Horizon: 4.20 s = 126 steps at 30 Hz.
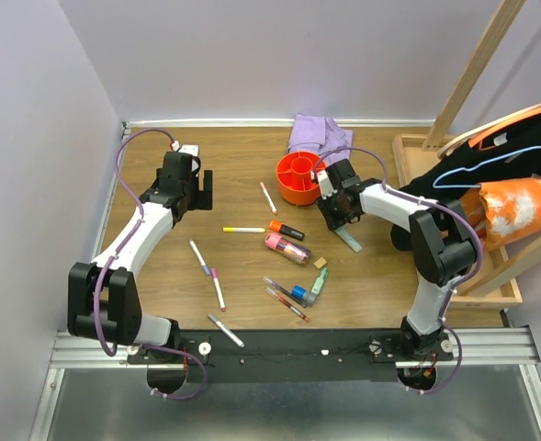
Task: Sort the stationery into containers
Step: Pick up the pen from the center of the board, then place the pen in the storage box, then pick up the pen from the center of the board.
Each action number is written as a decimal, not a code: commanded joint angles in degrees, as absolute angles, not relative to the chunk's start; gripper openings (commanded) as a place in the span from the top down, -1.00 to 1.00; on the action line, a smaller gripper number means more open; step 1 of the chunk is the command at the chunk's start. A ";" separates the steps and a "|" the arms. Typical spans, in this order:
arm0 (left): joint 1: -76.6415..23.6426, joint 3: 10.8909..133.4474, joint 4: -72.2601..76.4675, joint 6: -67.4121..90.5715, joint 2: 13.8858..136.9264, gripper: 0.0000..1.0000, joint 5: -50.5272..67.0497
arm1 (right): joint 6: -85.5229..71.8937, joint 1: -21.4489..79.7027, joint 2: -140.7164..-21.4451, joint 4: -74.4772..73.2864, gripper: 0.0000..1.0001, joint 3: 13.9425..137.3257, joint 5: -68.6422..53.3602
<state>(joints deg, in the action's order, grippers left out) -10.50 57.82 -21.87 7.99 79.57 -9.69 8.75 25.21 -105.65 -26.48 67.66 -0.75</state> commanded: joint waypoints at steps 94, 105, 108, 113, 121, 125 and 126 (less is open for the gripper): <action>-10.63 58.10 -19.07 9.32 80.25 -0.97 -6.59 | 7.56 24.61 -108.47 18.46 -0.24 81.56 -1.91; -10.55 57.04 -19.25 7.13 76.82 -0.97 -8.26 | 9.66 25.57 -98.18 2.32 -0.40 78.84 -17.13; -10.02 56.95 -20.12 6.94 75.41 -0.97 -8.53 | 11.60 26.97 -96.69 -1.65 -0.45 76.91 -19.51; -9.05 55.81 -21.18 7.56 71.55 -0.97 -8.26 | 17.75 31.11 -95.97 -9.56 -0.42 77.77 -17.06; -8.96 51.51 -21.35 9.14 62.51 -0.97 -7.03 | 22.85 38.67 -101.06 -29.34 -0.25 87.43 -13.81; -8.88 48.88 -22.32 9.58 56.26 -0.97 -5.63 | 21.63 41.13 -104.67 -35.06 -0.23 91.92 -12.13; -8.88 48.43 -22.76 9.67 55.12 -0.97 -5.54 | 20.93 41.39 -106.07 -36.03 -0.22 92.63 -12.22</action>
<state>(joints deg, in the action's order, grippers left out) -9.17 50.54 -21.12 8.67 60.93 -7.60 20.97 39.64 -101.78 -25.54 88.25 -14.44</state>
